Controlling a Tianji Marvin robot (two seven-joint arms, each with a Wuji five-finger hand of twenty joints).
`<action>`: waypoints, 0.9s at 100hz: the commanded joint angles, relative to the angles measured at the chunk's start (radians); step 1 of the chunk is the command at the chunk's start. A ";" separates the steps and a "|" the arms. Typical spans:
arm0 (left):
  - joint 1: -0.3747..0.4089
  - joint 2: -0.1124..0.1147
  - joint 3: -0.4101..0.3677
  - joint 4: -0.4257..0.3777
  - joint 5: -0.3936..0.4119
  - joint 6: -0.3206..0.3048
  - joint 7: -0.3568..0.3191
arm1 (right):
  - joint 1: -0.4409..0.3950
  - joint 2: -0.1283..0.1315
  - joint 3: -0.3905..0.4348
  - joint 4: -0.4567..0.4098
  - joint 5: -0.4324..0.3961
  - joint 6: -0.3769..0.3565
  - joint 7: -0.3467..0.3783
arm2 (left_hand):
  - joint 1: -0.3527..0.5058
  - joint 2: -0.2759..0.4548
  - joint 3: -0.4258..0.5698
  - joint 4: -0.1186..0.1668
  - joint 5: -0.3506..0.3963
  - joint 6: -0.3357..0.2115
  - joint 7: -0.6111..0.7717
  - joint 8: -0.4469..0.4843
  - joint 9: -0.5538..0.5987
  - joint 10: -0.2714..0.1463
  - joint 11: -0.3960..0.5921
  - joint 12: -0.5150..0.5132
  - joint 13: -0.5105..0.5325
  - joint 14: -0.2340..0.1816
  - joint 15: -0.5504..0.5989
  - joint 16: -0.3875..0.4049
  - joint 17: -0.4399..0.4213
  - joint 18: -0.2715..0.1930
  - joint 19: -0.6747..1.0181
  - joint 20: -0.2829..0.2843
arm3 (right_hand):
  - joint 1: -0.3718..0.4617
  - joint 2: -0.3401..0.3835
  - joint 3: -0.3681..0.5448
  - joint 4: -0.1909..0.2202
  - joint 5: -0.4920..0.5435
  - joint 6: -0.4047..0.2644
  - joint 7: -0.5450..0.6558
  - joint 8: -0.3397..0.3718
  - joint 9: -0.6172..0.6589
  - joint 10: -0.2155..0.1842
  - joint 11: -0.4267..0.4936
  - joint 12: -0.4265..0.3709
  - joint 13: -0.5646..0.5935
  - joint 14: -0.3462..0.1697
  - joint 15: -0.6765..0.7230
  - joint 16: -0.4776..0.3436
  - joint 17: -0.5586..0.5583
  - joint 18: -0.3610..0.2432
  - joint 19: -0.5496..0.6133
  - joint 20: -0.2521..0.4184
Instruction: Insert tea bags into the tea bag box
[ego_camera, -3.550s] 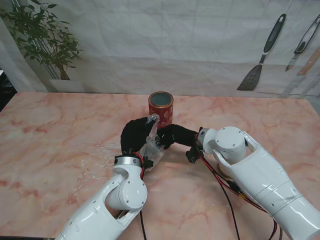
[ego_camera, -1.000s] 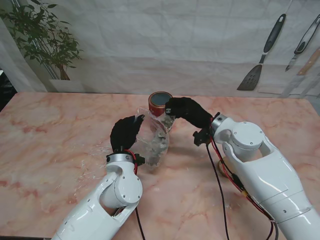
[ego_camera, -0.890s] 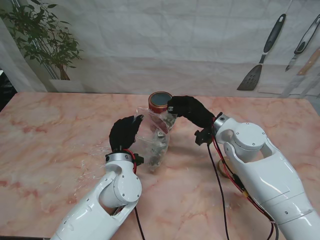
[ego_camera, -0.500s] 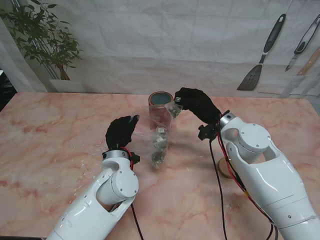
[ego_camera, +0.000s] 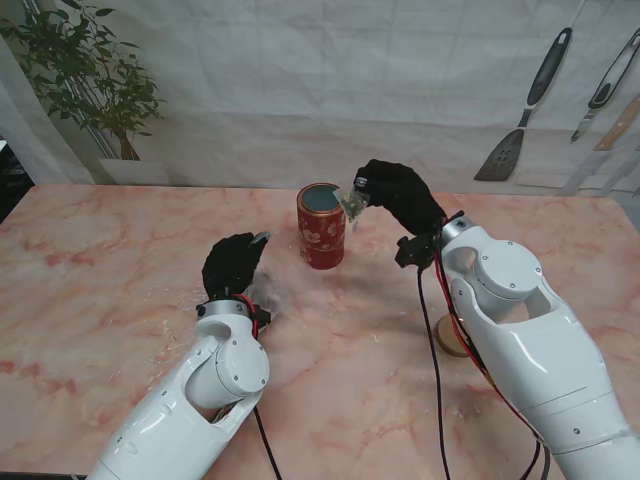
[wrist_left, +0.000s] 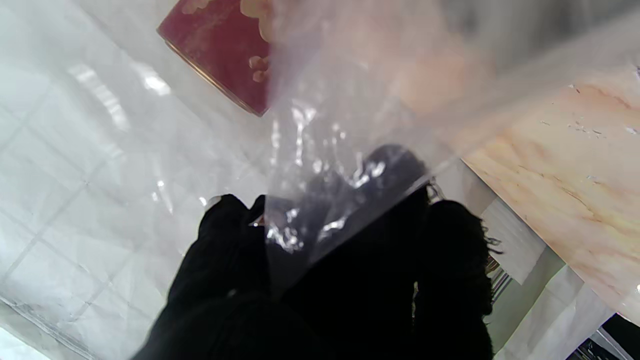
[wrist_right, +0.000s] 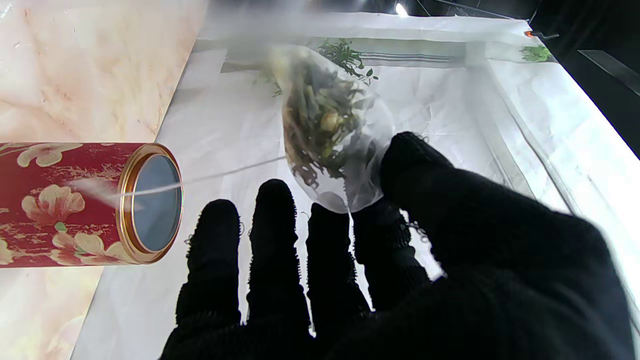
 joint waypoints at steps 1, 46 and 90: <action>0.005 0.005 -0.007 -0.022 0.007 0.006 -0.010 | 0.011 -0.008 -0.003 0.001 -0.005 0.006 0.003 | 0.101 0.061 0.002 0.026 0.009 0.022 0.048 0.006 -0.024 -0.132 -0.009 -0.012 0.020 0.000 -0.007 -0.004 0.019 -0.046 0.011 -0.008 | 0.034 -0.004 0.027 0.031 0.021 -0.011 0.006 0.013 0.013 -0.004 0.014 0.009 0.013 -0.001 0.016 0.008 0.007 -0.010 0.007 0.014; 0.065 0.026 -0.067 -0.100 0.061 0.025 -0.024 | 0.085 -0.031 -0.029 0.045 -0.015 0.058 -0.065 | 0.102 0.059 0.003 0.026 0.009 0.022 0.048 0.006 -0.023 -0.129 -0.009 -0.012 0.020 0.005 -0.007 -0.004 0.019 -0.045 0.011 -0.008 | 0.033 -0.009 0.029 0.028 0.027 -0.013 0.003 0.010 0.024 -0.009 0.013 0.010 0.023 0.000 0.019 0.010 0.013 -0.009 0.010 0.016; 0.122 0.035 -0.096 -0.149 0.082 0.005 -0.016 | 0.186 -0.064 -0.085 0.151 0.006 0.074 -0.110 | 0.103 0.058 0.004 0.027 0.009 0.022 0.048 0.006 -0.021 -0.127 -0.010 -0.012 0.022 0.006 -0.006 -0.003 0.019 -0.042 0.012 -0.007 | 0.033 -0.011 0.030 0.026 0.032 -0.017 -0.002 0.005 0.034 -0.012 0.013 0.012 0.029 -0.002 0.020 0.011 0.018 -0.010 0.012 0.018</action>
